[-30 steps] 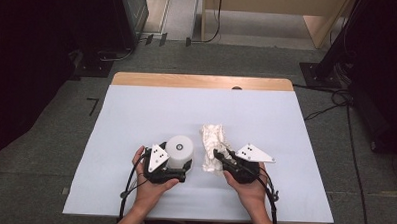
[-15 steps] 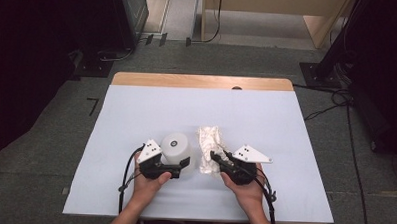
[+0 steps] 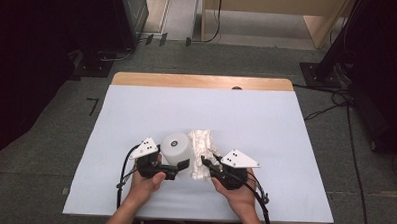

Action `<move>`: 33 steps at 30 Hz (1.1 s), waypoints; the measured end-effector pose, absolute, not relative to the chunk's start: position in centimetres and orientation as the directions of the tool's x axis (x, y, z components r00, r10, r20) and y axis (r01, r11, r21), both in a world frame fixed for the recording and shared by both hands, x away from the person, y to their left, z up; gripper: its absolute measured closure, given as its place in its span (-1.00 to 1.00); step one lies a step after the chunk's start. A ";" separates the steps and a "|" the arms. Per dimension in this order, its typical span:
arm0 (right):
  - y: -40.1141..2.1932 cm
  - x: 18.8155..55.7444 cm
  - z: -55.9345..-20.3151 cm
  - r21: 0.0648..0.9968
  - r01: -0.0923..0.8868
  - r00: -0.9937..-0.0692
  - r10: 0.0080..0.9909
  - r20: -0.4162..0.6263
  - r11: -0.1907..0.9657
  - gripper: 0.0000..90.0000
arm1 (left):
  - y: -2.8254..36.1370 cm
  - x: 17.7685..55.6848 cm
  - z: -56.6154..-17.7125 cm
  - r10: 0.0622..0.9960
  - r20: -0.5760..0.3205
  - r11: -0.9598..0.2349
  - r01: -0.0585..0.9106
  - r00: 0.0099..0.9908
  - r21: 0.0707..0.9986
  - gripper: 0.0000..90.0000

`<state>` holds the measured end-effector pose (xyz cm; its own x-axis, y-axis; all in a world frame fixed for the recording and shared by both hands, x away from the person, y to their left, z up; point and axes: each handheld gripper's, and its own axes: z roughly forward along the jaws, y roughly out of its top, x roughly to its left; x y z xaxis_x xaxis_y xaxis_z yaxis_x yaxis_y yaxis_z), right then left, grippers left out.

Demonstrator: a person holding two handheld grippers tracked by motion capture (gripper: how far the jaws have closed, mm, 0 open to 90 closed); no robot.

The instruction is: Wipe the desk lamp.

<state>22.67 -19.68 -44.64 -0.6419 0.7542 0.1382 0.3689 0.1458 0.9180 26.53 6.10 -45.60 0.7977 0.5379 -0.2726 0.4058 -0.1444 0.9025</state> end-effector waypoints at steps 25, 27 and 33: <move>-18.6 22.7 -45.8 0.904 0.352 -0.693 0.716 0.079 0.241 0.64 | 7.8 27.2 -44.9 0.587 -0.255 -0.132 0.402 0.768 0.906 -0.81; -18.5 22.7 -45.8 0.903 0.356 -0.694 0.715 0.083 0.241 0.63 | 7.8 27.2 -44.9 0.587 -0.255 -0.133 0.402 0.768 0.906 -0.81; -18.8 22.6 -45.4 0.910 0.349 -0.684 0.725 0.084 0.224 0.63 | 6.6 26.8 -45.3 0.594 -0.173 -0.220 0.366 0.786 0.904 -0.81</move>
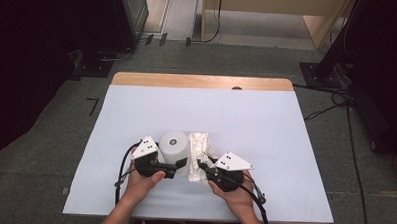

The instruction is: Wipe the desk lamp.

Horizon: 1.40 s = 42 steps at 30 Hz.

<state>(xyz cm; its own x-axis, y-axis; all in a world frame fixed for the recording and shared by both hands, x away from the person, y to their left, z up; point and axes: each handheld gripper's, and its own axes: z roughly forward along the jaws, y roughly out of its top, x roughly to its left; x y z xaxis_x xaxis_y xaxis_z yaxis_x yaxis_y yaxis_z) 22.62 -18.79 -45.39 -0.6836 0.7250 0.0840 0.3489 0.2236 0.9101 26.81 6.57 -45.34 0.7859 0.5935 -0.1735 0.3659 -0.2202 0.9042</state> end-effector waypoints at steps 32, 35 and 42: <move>-21.7 23.6 -45.0 0.907 0.409 -0.608 0.772 0.188 0.102 0.62 | 4.8 25.7 -46.6 0.817 0.004 -0.262 0.364 0.577 0.894 -1.00; -21.7 23.6 -44.9 0.906 0.411 -0.594 0.783 0.184 0.099 0.63 | 4.2 25.7 -47.0 0.841 0.000 -0.258 0.400 0.541 0.879 -1.00; -21.6 24.1 -45.1 0.894 0.444 -0.595 0.767 0.241 0.064 0.60 | 4.1 25.8 -47.1 0.846 -0.005 -0.248 0.402 0.534 0.882 -0.81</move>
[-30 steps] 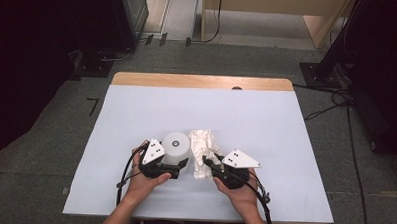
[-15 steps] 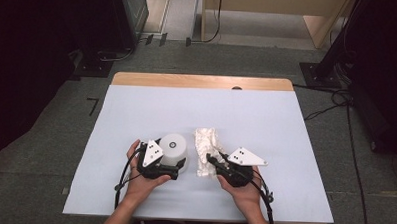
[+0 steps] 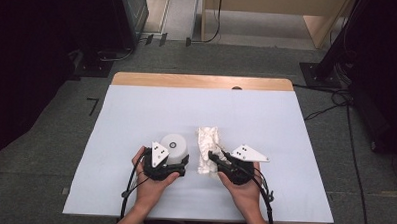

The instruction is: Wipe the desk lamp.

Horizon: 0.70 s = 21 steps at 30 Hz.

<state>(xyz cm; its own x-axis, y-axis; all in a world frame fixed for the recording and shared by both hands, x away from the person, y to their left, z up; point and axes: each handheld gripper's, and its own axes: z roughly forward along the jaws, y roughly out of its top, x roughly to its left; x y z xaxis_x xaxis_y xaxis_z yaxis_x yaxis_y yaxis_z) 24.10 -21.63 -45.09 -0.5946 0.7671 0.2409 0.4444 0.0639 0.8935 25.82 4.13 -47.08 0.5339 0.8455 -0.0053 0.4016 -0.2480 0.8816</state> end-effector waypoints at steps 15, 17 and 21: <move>-20.5 23.2 -44.9 0.912 0.394 -0.701 0.678 0.220 0.111 0.60 | 8.1 27.2 -44.9 0.651 -0.259 -0.085 0.407 0.714 0.910 -0.81; -19.9 23.0 -44.9 0.913 0.393 -0.704 0.675 0.221 0.111 0.61 | 8.3 27.2 -44.7 0.630 -0.277 -0.070 0.408 0.726 0.910 -0.81; -18.8 22.9 -45.1 0.908 0.390 -0.695 0.696 0.183 0.150 0.61 | 8.4 27.2 -44.5 0.582 -0.302 -0.059 0.410 0.755 0.910 -0.81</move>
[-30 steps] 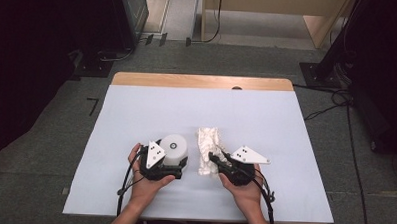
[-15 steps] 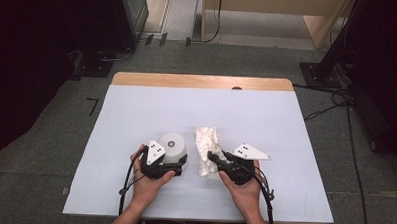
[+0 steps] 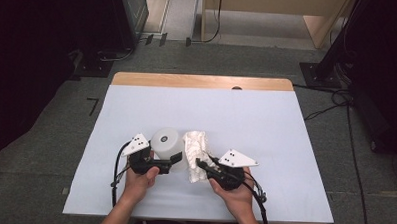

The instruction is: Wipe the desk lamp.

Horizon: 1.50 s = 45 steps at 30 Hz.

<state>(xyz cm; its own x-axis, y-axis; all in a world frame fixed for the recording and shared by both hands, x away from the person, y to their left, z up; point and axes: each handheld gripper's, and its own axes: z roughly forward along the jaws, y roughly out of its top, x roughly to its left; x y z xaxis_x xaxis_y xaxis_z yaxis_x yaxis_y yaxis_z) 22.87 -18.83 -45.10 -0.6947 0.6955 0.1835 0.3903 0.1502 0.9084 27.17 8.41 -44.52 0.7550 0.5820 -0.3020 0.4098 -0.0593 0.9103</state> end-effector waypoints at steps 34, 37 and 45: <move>-18.4 22.6 -45.7 0.918 0.336 -0.723 0.682 0.109 0.210 0.61 | 7.3 26.9 -44.5 0.546 -0.221 -0.174 0.368 0.808 0.914 -0.81; -18.8 22.5 -45.1 0.928 0.318 -0.710 0.697 0.099 0.193 0.61 | 6.4 26.7 -44.9 0.530 -0.197 -0.224 0.361 0.825 0.905 -0.81; -19.7 22.7 -44.9 0.935 0.320 -0.687 0.717 0.117 0.155 0.61 | 5.8 26.5 -45.3 0.545 -0.158 -0.263 0.346 0.824 0.900 -0.81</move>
<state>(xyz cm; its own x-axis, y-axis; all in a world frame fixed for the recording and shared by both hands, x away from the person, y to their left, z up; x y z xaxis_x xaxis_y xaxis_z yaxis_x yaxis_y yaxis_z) 22.72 -19.67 -44.90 -0.6871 0.7171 0.1168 0.3204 0.1547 0.9346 26.53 5.75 -45.34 0.8237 0.5447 -0.1576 0.3463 -0.2632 0.9004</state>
